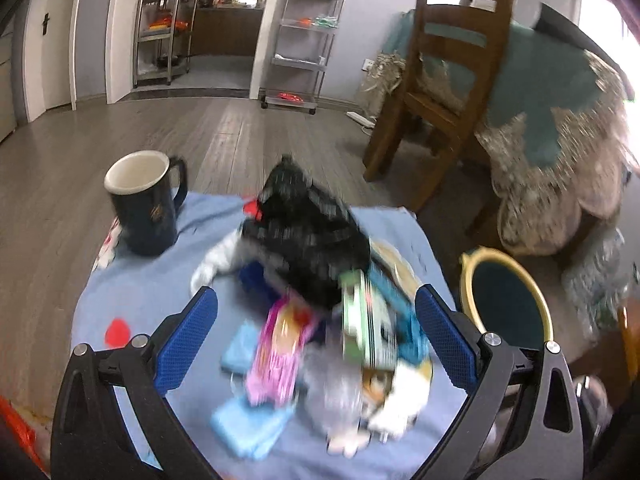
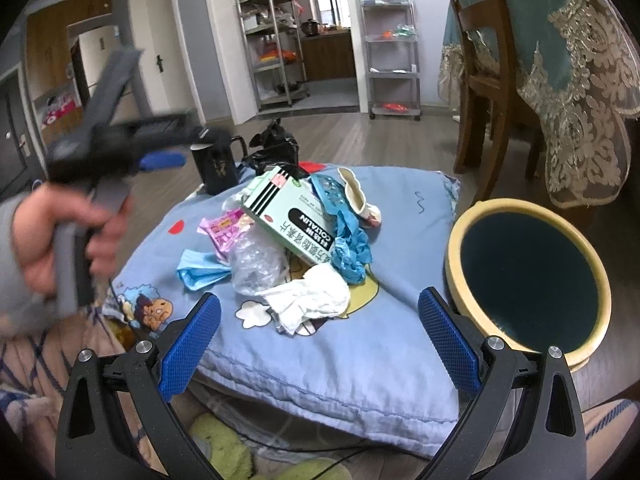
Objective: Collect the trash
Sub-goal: 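Grasp the black plastic bag with the left gripper while the right gripper grasps the white tissue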
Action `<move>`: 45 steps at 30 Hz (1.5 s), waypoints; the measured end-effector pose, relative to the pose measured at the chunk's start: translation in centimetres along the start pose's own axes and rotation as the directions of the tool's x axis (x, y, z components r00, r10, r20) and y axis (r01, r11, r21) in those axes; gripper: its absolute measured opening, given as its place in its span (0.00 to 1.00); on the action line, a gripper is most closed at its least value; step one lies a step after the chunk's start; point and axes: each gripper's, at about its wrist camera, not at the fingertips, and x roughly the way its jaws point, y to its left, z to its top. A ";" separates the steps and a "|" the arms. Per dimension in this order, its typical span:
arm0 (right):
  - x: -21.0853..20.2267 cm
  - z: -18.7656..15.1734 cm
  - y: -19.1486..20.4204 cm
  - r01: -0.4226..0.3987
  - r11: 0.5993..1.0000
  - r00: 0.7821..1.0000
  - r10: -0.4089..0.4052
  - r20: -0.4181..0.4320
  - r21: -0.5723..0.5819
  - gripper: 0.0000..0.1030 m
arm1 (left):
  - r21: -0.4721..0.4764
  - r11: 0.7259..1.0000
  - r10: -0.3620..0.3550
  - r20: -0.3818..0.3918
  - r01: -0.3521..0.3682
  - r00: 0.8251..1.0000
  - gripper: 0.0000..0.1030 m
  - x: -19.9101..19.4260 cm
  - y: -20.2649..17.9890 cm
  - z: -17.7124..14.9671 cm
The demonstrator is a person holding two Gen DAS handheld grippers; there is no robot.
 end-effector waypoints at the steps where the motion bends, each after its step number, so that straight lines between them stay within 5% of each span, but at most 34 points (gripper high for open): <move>1: 0.1 0.0 -0.1 0.001 1.000 1.000 -0.001 -0.002 0.003 0.95 | -0.001 1.000 0.003 -0.002 -0.003 1.000 0.94 0.7 -0.1 0.9; 7: 0.4 0.1 -0.4 -0.001 1.000 1.000 0.001 -0.013 0.017 0.95 | -0.080 0.996 0.021 -0.063 -0.026 0.998 0.94 6.0 -0.2 5.3; 13: 0.7 0.2 -0.6 -0.004 1.000 1.000 0.005 -0.021 0.024 0.95 | -0.174 0.980 0.065 -0.175 -0.096 0.982 0.93 10.3 1.1 6.5; 17: 0.9 0.2 -0.8 -0.006 0.999 1.000 0.006 -0.026 0.036 0.95 | -0.204 0.974 0.054 -0.220 -0.100 0.974 0.63 10.6 2.0 6.1; 19: 1.0 0.3 -1.0 -0.008 0.999 1.000 0.009 -0.029 0.044 0.95 | -0.227 0.970 0.034 -0.229 -0.088 0.973 0.48 10.3 2.7 5.6; 28: 1.7 0.4 -1.2 -0.016 0.998 0.999 0.018 -0.044 0.057 0.95 | -0.308 0.951 -0.027 -0.200 -0.036 0.979 0.16 7.2 5.4 4.0; 39: 5.9 0.7 -2.0 -0.013 0.995 0.988 0.028 -0.155 0.096 0.92 | -0.236 0.971 -0.050 -0.096 0.026 0.994 0.09 1.4 5.8 3.4; 45: 10.0 0.3 -1.4 -0.029 0.997 0.967 0.047 -0.251 0.076 0.81 | -0.234 0.971 -0.063 -0.043 0.052 0.997 0.09 -2.1 6.5 2.0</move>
